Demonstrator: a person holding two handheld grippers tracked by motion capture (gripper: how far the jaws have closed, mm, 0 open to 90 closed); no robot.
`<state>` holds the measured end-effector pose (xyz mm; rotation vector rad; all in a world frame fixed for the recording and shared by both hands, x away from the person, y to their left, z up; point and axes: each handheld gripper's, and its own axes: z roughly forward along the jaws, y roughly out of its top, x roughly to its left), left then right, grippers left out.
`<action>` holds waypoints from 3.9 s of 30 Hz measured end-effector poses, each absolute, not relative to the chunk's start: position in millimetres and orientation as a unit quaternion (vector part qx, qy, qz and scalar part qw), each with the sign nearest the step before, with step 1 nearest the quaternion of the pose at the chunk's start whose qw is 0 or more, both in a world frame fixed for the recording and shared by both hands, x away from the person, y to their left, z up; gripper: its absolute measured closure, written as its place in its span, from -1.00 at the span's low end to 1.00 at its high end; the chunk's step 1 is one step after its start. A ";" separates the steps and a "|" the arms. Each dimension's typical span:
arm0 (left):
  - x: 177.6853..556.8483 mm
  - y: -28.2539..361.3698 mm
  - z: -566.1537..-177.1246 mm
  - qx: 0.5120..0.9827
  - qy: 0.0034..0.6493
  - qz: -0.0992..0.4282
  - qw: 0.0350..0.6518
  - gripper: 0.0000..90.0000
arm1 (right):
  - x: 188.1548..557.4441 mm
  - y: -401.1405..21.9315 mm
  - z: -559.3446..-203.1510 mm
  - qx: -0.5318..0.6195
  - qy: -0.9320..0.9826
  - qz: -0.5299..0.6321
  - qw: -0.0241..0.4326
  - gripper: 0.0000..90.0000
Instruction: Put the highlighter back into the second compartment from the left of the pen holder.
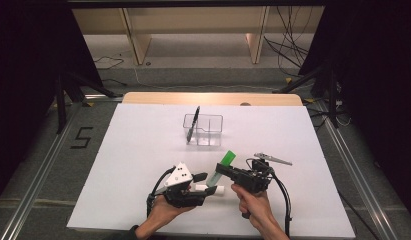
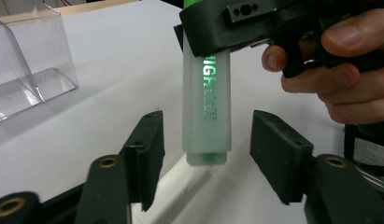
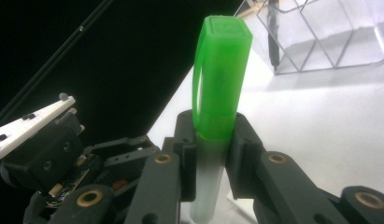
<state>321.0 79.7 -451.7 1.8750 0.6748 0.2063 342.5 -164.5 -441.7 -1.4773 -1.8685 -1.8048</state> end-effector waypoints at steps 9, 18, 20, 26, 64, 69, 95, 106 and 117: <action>325.6 89.6 -454.3 0.804 0.277 0.081 0.520 -0.31 | 345.2 -169.9 -435.0 -0.483 -0.635 -0.602 0.039 0.71; 330.1 102.6 -457.0 0.808 0.283 0.077 0.511 -0.47 | 351.6 -175.3 -427.9 -0.478 -0.638 -0.603 0.017 0.71; 331.6 107.3 -458.2 0.807 0.286 0.075 0.511 -0.51 | 354.2 -175.6 -425.3 -0.476 -0.639 -0.604 0.010 0.71; 336.0 118.6 -462.0 0.804 0.300 0.075 0.507 -0.56 | 363.3 -172.0 -415.1 -0.467 -0.645 -0.604 -0.013 0.71; 340.0 132.2 -473.3 0.817 0.309 0.093 0.478 -0.63 | 463.6 -137.7 -379.9 -0.479 -0.659 -0.570 -0.105 0.71; 339.3 132.0 -472.3 0.814 0.309 0.088 0.483 -0.63 | 472.6 -131.0 -375.4 -0.480 -0.663 -0.562 -0.117 0.71; 337.9 129.9 -472.6 0.817 0.305 0.086 0.483 -0.64 | 498.0 -108.0 -376.8 -0.483 -0.679 -0.535 -0.138 0.71; 338.5 130.8 -472.5 0.816 0.304 0.089 0.483 -0.64 | 503.8 -100.5 -380.5 -0.484 -0.687 -0.523 -0.141 0.71; 339.0 130.8 -473.0 0.816 0.305 0.087 0.483 -0.64 | 509.2 -95.8 -387.2 -0.487 -0.697 -0.506 -0.144 0.71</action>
